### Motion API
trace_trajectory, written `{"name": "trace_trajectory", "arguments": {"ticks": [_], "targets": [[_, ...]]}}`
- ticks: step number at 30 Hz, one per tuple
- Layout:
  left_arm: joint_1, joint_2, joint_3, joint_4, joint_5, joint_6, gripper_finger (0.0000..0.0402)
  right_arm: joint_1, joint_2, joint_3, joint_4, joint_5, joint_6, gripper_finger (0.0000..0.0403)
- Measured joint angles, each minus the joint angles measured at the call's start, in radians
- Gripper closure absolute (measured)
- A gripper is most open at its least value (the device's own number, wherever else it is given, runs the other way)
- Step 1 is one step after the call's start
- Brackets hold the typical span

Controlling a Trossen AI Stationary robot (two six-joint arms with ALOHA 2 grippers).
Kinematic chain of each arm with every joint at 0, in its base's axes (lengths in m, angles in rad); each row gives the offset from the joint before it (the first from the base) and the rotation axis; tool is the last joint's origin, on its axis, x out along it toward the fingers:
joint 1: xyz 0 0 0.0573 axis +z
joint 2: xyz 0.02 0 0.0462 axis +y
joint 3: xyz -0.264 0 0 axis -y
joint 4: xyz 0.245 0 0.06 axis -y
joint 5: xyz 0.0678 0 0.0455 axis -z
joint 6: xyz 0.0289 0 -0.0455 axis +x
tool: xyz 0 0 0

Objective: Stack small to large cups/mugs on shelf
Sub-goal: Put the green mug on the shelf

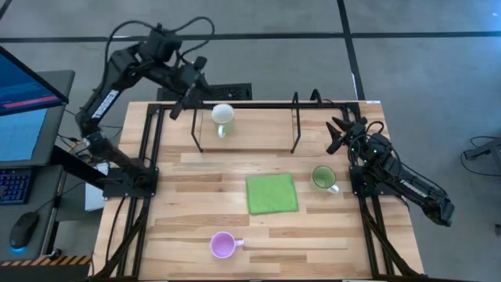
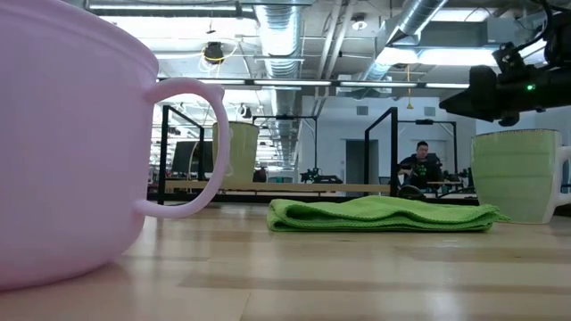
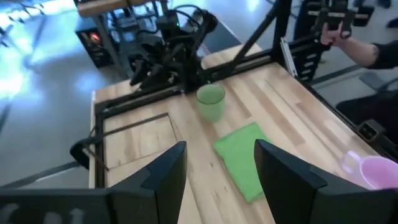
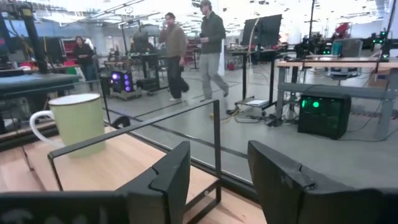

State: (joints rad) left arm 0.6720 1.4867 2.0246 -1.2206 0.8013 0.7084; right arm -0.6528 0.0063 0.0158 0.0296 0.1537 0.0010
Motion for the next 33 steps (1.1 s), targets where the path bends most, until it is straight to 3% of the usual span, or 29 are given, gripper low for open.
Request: {"name": "trace_trajectory", "arguments": {"ticks": [6,14,19,24,33], "targets": [[0.0,-0.249,-0.421,0.345,-0.108,-0.186,0.0222,0.039,0.0,0.002,0.001,0.0,0.0,0.0219],[-0.012,-0.68,-0.926,0.736,-0.232,-0.408,0.0222,0.081,0.0,0.003,0.009,0.001,0.0,0.0219],[-0.039,-0.911,-1.092,0.758,-0.342,-0.474,0.0222,0.113,0.0,0.003,0.009,0.003,0.025,0.0219],[-0.076,-1.095,-1.22,0.763,-0.388,-0.572,0.0222,0.145,0.0,0.003,0.009,0.004,0.027,0.0219],[-0.114,-1.328,-1.454,0.826,-0.609,-0.668,0.0222,0.204,0.0,0.004,0.009,0.003,0.027,0.0219]]}}
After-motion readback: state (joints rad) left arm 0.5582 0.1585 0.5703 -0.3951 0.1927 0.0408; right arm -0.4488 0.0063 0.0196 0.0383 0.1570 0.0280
